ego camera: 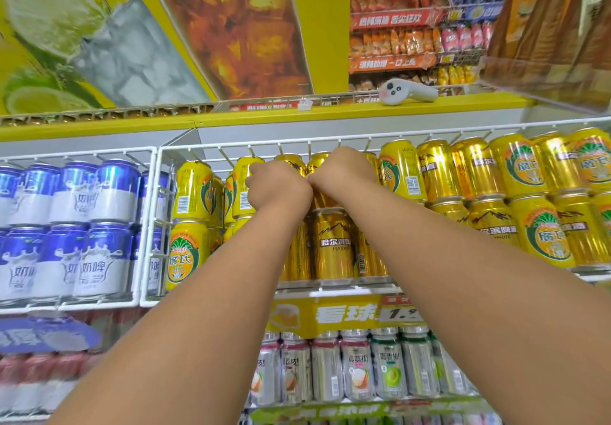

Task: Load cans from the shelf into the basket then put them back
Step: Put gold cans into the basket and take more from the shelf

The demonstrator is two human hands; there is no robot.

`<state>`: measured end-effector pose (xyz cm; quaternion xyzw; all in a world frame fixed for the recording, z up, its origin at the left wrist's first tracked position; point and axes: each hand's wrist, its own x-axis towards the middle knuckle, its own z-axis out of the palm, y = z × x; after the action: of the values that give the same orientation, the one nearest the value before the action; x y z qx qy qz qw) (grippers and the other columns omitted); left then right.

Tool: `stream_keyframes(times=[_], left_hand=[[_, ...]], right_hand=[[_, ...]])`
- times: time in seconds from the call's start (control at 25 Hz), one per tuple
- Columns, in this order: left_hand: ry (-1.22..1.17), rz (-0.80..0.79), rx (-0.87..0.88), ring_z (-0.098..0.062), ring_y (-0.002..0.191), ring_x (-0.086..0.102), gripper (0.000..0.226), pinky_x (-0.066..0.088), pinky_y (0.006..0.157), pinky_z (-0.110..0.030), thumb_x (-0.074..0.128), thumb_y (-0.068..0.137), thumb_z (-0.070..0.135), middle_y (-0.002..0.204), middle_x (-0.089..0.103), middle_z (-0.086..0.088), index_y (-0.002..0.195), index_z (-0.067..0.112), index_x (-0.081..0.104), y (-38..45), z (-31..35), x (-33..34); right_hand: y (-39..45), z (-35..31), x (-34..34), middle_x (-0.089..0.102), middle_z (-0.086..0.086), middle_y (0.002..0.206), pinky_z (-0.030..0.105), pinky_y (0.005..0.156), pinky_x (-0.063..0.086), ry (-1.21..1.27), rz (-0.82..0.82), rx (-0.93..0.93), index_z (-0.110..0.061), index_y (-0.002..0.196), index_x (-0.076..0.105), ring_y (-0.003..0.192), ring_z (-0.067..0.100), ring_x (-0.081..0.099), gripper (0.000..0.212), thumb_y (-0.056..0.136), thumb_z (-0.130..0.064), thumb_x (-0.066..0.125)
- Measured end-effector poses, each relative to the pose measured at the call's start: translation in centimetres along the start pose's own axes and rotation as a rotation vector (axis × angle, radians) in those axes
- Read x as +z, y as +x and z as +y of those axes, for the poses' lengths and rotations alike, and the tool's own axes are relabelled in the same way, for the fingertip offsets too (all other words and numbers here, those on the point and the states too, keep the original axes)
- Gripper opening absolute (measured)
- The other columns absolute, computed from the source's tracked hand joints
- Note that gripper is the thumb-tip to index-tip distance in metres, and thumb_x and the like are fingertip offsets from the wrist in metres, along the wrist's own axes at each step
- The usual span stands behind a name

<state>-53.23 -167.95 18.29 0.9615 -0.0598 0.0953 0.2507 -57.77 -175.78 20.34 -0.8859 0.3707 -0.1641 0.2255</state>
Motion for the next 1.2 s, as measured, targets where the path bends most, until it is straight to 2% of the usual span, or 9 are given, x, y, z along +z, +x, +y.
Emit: stream_keyframes(times=[0.24,0.44,0.68,0.8,0.88,0.96,1.04,1.08,1.2], left_hand=[[-0.086,0.027,-0.039,-0.030,0.124,0.049,0.058,0.049,0.088,-0.041,0.076,0.081,0.046,0.137,0.045,-0.010,0.126,0.012,0.060,-0.5,0.0,0.5],[-0.139,0.054,-0.033,-0.031,0.121,0.053,0.065,0.049,0.090,-0.042,0.077,0.075,0.059,0.133,0.052,-0.010,0.122,0.016,0.063,-0.6,-0.4,0.4],[-0.198,0.026,-0.045,-0.034,0.122,0.052,0.070,0.050,0.096,-0.046,0.078,0.073,0.061,0.132,0.053,-0.013,0.121,0.012,0.063,-1.0,-0.7,0.0],[-0.270,0.008,-0.099,-0.034,0.115,0.058,0.060,0.054,0.092,-0.046,0.080,0.070,0.057,0.125,0.059,-0.011,0.111,0.014,0.068,-0.1,-0.5,0.0],[-0.348,-0.017,-0.102,-0.032,0.107,0.064,0.039,0.056,0.088,-0.042,0.079,0.073,0.043,0.117,0.067,-0.009,0.100,0.015,0.070,0.4,0.3,-0.3],[-0.258,-0.052,-0.053,-0.031,0.117,0.058,0.033,0.053,0.092,-0.039,0.072,0.082,0.032,0.127,0.063,-0.010,0.110,0.014,0.068,0.7,1.0,-0.5],[-0.102,-0.067,0.019,-0.031,0.128,0.047,0.047,0.048,0.092,-0.039,0.069,0.087,0.036,0.139,0.050,-0.013,0.126,0.010,0.061,1.3,0.9,-0.6],[-0.060,-0.076,0.051,-0.031,0.126,0.050,0.054,0.048,0.085,-0.038,0.072,0.084,0.042,0.136,0.052,-0.014,0.125,0.008,0.061,1.5,0.6,-0.6],[0.035,-0.088,0.162,-0.030,0.109,0.063,0.053,0.043,0.067,-0.033,0.083,0.071,0.054,0.115,0.065,-0.012,0.094,0.010,0.063,1.5,-0.3,-0.9]], right_hand=[[0.0,0.1,0.2,0.061,0.001,0.088,0.028,0.060,0.042,0.070,0.035,0.060,-0.018,0.083,0.060,0.077,0.024,0.055,0.030,0.075,-0.037,0.082],[-0.6,1.0,-0.1,0.061,0.001,0.077,0.022,0.047,0.033,0.195,0.055,0.069,-0.016,0.072,0.059,0.076,0.025,0.062,0.034,0.071,-0.039,0.084],[-1.4,1.7,-0.6,0.054,-0.003,0.065,0.025,0.049,0.037,0.285,0.070,0.067,-0.017,0.064,0.053,0.072,0.023,0.061,0.045,0.071,-0.050,0.083],[-1.4,1.9,-0.3,0.063,-0.001,0.074,0.025,0.050,0.039,0.309,0.082,0.066,-0.017,0.064,0.054,0.075,0.024,0.064,0.047,0.069,-0.054,0.083],[-1.4,1.8,-0.2,0.067,0.001,0.080,0.027,0.054,0.043,0.294,0.092,0.075,-0.018,0.063,0.053,0.079,0.025,0.067,0.047,0.069,-0.052,0.083],[-1.3,1.6,-0.2,0.064,0.000,0.076,0.029,0.058,0.044,0.283,0.083,0.079,-0.017,0.063,0.050,0.082,0.026,0.068,0.043,0.073,-0.045,0.082],[-1.2,1.4,-0.5,0.058,-0.001,0.073,0.030,0.061,0.046,0.249,0.056,0.068,-0.016,0.064,0.049,0.083,0.025,0.065,0.046,0.074,-0.047,0.082],[-1.1,1.3,-0.6,0.059,0.000,0.077,0.030,0.062,0.046,0.229,0.042,0.062,-0.015,0.066,0.051,0.084,0.025,0.064,0.048,0.073,-0.049,0.083],[-0.7,1.1,-0.8,0.065,0.003,0.098,0.030,0.065,0.046,0.173,0.009,0.045,-0.014,0.092,0.065,0.099,0.026,0.067,0.047,0.071,-0.051,0.085]])
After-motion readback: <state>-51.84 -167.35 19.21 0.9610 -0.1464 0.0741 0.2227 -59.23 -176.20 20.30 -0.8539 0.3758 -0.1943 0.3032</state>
